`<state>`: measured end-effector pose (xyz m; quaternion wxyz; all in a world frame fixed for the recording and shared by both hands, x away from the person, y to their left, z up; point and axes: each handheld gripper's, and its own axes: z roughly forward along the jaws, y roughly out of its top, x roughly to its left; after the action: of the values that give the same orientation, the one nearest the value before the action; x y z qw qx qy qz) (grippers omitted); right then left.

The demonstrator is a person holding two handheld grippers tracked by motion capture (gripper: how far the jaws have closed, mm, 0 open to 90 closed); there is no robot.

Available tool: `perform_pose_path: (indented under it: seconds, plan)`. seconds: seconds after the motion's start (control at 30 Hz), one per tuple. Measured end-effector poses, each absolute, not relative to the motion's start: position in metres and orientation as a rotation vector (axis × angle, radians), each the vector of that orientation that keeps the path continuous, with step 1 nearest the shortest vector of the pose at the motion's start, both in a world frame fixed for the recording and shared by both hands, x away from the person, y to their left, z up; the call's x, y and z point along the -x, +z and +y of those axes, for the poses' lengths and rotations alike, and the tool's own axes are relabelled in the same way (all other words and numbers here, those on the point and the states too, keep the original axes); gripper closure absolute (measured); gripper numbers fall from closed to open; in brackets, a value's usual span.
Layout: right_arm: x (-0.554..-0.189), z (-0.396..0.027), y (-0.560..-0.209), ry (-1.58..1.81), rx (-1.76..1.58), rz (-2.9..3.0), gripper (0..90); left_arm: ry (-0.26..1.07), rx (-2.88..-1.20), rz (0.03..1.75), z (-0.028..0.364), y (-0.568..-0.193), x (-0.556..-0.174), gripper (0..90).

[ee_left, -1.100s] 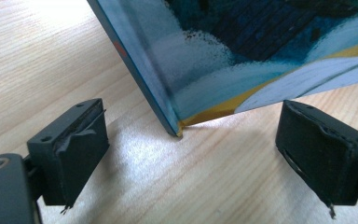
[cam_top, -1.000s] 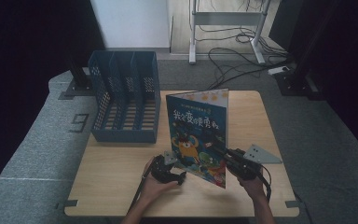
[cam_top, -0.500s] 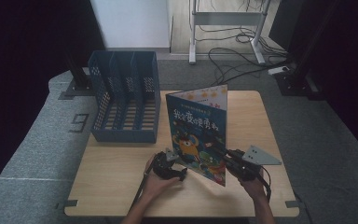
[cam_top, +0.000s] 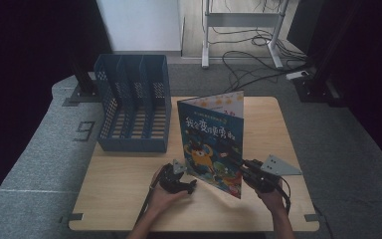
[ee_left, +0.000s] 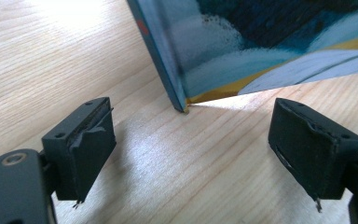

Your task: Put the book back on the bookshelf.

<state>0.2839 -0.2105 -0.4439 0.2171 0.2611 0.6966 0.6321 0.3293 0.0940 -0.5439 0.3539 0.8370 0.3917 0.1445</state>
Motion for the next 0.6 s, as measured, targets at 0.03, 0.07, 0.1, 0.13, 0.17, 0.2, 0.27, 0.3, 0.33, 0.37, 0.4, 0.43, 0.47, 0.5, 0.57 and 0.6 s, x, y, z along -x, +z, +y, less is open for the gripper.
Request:
perform_pose_path:
  seconds: [0.03, 0.07, 0.1, 0.13, 0.17, 0.2, 0.27, 0.3, 0.33, 0.37, 0.4, 0.43, 0.47, 0.5, 0.57, 0.6]
  plan:
    - [-0.284, -0.211, -0.444, 1.751, -0.723, 1.93, 83.1, 0.374, -2.145, 1.01, 0.096, -0.542, -0.329, 14.4]
    - [-0.284, -0.211, -0.444, 1.751, -0.724, 1.931, 83.1, 0.376, -2.13, 1.004, 0.097, -0.54, -0.329, 14.8]
    - [-0.284, -0.211, -0.444, 1.752, -0.724, 1.931, 83.1, 0.381, -2.115, 0.999, 0.099, -0.537, -0.329, 15.0]
    - [-0.284, -0.211, -0.444, 1.756, -0.725, 1.931, 83.1, 0.394, -2.104, 0.989, 0.1, -0.533, -0.329, 15.0]
    - [-0.284, -0.211, -0.444, 1.756, -0.724, 1.932, 83.1, 0.402, -2.084, 0.981, 0.102, -0.529, -0.329, 15.0]
    - [-0.284, -0.211, -0.444, 1.756, -0.724, 1.933, 83.1, 0.402, -2.067, 0.974, 0.103, -0.525, -0.33, 15.0]
    - [-0.284, -0.212, -0.445, 1.757, -0.722, 1.935, 83.1, 0.404, -2.038, 0.959, 0.105, -0.516, -0.331, 15.0]
    - [-0.284, -0.212, -0.445, 1.757, -0.721, 1.935, 83.1, 0.403, -2.029, 0.951, 0.106, -0.511, -0.331, 15.0]
    - [-0.284, -0.212, -0.445, 1.758, -0.721, 1.936, 83.1, 0.403, -2.022, 0.944, 0.106, -0.508, -0.332, 14.9]
    - [-0.284, -0.212, -0.445, 1.759, -0.721, 1.938, 83.1, 0.408, -2.01, 0.938, 0.107, -0.504, -0.332, 14.9]
    - [-0.284, -0.213, -0.445, 1.758, -0.721, 1.939, 83.2, 0.407, -2.002, 0.933, 0.107, -0.501, -0.333, 14.9]
    - [-0.284, -0.213, -0.445, 1.759, -0.72, 1.941, 83.1, 0.405, -1.992, 0.93, 0.108, -0.499, -0.334, 14.9]
    - [-0.284, -0.213, -0.445, 1.759, -0.719, 1.942, 83.2, 0.407, -1.98, 0.921, 0.109, -0.493, -0.336, 14.9]
    - [-0.284, -0.213, -0.445, 1.759, -0.719, 1.942, 83.2, 0.407, -1.98, 0.921, 0.109, -0.493, -0.336, 14.8]
    - [-0.284, -0.214, -0.446, 1.759, -0.717, 1.944, 83.2, 0.394, -1.963, 0.913, 0.111, -0.487, -0.339, 14.8]
    - [-0.284, -0.214, -0.446, 1.759, -0.716, 1.945, 83.2, 0.392, -1.957, 0.904, 0.111, -0.483, -0.34, 14.8]
